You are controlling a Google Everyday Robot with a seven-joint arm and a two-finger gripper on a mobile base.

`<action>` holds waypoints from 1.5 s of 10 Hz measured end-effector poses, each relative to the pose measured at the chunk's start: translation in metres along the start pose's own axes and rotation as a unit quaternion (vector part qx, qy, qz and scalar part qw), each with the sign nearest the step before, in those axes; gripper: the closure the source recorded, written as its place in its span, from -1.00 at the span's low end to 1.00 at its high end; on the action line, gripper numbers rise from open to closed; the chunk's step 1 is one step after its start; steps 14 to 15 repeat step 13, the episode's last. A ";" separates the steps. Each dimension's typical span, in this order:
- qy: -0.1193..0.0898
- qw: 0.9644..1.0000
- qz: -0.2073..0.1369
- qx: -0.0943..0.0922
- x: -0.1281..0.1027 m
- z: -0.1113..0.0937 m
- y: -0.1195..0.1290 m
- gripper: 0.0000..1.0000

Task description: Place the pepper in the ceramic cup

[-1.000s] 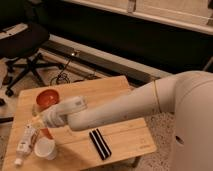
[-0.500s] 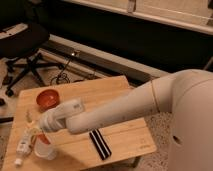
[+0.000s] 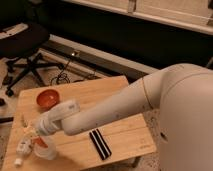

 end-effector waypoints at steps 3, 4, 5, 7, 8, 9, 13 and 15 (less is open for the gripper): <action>-0.011 1.000 -0.001 0.002 -0.005 -0.004 -0.009 -0.53; -0.013 1.000 0.000 0.001 -0.005 -0.004 -0.009 -0.60; -0.013 1.000 0.001 -0.001 -0.003 -0.004 -0.010 -0.60; -0.009 1.000 0.004 -0.004 -0.001 -0.004 -0.009 -0.60; -0.007 1.000 0.005 -0.006 0.000 -0.003 -0.009 -0.60; -0.006 1.000 0.006 -0.007 0.000 -0.002 -0.008 -0.60; -0.005 1.000 0.007 -0.007 0.000 -0.003 -0.009 -0.60; -0.005 1.000 0.007 -0.007 0.000 -0.003 -0.009 -0.60</action>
